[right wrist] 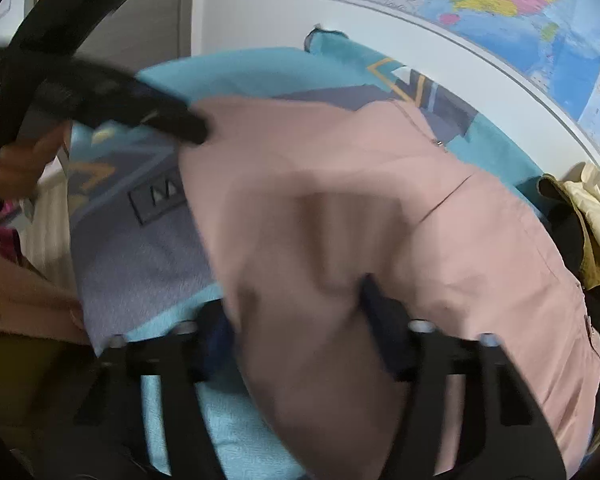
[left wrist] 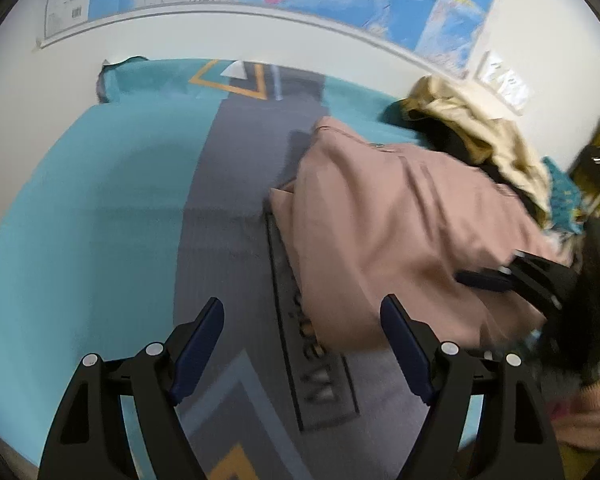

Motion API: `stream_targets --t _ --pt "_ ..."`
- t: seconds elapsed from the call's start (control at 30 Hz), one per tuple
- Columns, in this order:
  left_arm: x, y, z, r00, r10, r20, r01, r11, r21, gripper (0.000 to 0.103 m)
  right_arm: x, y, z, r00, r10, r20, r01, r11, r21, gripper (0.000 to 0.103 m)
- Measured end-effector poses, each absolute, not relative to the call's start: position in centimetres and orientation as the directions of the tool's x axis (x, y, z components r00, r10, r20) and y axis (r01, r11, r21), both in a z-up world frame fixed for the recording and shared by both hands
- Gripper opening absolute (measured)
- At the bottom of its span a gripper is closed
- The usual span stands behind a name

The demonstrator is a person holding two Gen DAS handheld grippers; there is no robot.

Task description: Fold large clothes

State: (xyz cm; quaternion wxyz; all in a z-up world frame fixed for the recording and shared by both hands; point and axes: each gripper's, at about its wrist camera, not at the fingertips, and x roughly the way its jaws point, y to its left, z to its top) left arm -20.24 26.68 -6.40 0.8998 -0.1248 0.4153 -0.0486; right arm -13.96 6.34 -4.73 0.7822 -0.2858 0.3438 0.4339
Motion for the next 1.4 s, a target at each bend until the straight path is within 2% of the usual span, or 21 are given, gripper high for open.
stream_targets --t 0.07,0.1,0.23,0.33,0.4,0.53,0.63,0.8,0.87,0.93,0.97,1.0,1.03,1.07,1.13,1.17,1.2,1.3,1.4 --pt "-21.2 26.1 -6.5 0.646 -0.256 -0.719 0.040 0.952 -0.303 0.078 -13.1 5.9 -3.8 0.336 0.523 -0.783 -0.883 0.464 -0.069 0.022" --pt "-21.4 25.7 -6.9 0.626 -0.318 -0.712 0.075 0.933 -0.351 0.078 -12.8 5.7 -3.3 0.324 0.539 -0.778 -0.882 0.470 -0.041 0.021" --pt "-20.6 23.7 -8.3 0.574 -0.441 -0.690 0.126 0.880 -0.458 0.077 -11.3 5.0 -2.2 0.279 0.596 -0.753 -0.861 0.503 0.079 0.021" --pt "-18.6 23.2 -9.5 0.546 -0.539 -0.642 0.106 0.804 -0.585 0.081 -11.2 5.2 -2.2 0.273 0.596 -0.756 -0.857 0.508 0.091 0.021" --pt "-17.6 23.6 -9.8 0.574 -0.582 -0.577 0.078 0.740 -0.668 0.086 -11.3 5.3 -2.2 0.279 0.591 -0.757 -0.856 0.511 0.083 0.026" --pt "-16.2 24.5 -10.2 0.607 -0.603 -0.517 0.024 0.664 -0.747 0.089 -11.8 5.0 -2.4 0.288 0.588 -0.756 -0.854 0.514 0.074 0.040" --pt "-15.7 23.9 -10.0 0.624 -0.594 -0.507 0.009 0.655 -0.756 0.096 -11.6 4.6 -2.5 0.256 0.608 -0.752 -0.855 0.505 0.118 0.043" --pt "-14.5 22.2 -9.8 0.637 -0.560 -0.529 0.015 0.695 -0.718 0.096 -11.7 2.6 -2.0 0.226 0.654 -0.722 -0.836 0.510 0.201 0.053" --pt "-13.9 22.2 -9.8 0.640 -0.549 -0.538 0.020 0.711 -0.702 0.091 -11.6 0.8 -1.6 0.222 0.673 -0.706 -0.813 0.527 0.247 0.054" --pt "-13.4 22.3 -10.0 0.643 -0.511 -0.570 0.007 0.748 -0.664 0.067 -11.5 -2.2 -1.0 0.236 0.694 -0.680 -0.770 0.560 0.305 0.056" --pt "-13.3 22.5 -10.3 0.643 -0.495 -0.584 0.004 0.765 -0.645 0.051 -11.6 -3.4 -0.7 0.244 0.702 -0.669 -0.753 0.572 0.326 0.058" --pt "-13.1 22.5 -10.4 0.640 -0.491 -0.591 0.004 0.772 -0.636 0.045 -11.5 -5.7 -0.4 0.268 0.713 -0.648 -0.711 0.600 0.366 0.061" --pt "-13.0 22.7 -10.6 0.638 -0.497 -0.588 0.008 0.767 -0.641 0.045 -11.3 -7.6 -0.2 0.287 0.719 -0.632 -0.674 0.621 0.400 0.062" --pt "-13.0 22.8 -10.6 0.639 -0.504 -0.581 0.013 0.762 -0.647 0.047 -11.3 -9.2 -0.1 0.300 0.724 -0.621 -0.645 0.634 0.427 0.064" --pt "-13.0 22.8 -10.6 0.632 -0.524 -0.570 0.031 0.753 -0.657 0.060 -11.6 -13.4 -0.3 0.330 0.732 -0.595 -0.557 0.661 0.503 0.069" --pt "-12.9 22.6 -10.5 0.628 -0.539 -0.562 0.047 0.747 -0.663 0.076 -11.8 -15.3 -0.6 0.344 0.737 -0.581 -0.514 0.666 0.540 0.073" --pt "-12.8 22.3 -10.2 0.626 -0.544 -0.559 0.062 0.749 -0.660 0.084 -12.0 -17.1 -1.0 0.356 0.741 -0.570 -0.474 0.669 0.573 0.073" --pt "-12.1 20.8 -9.8 0.628 -0.507 -0.590 0.073 0.794 -0.604 0.088 -13.2 -22.3 -2.6 0.389 0.741 -0.547 -0.332 0.667 0.667 0.073" --pt "-11.5 19.8 -9.6 0.628 -0.470 -0.621 0.077 0.831 -0.551 0.087 -14.2 -24.8 -3.8 0.411 0.733 -0.542 -0.258 0.663 0.702 0.073"
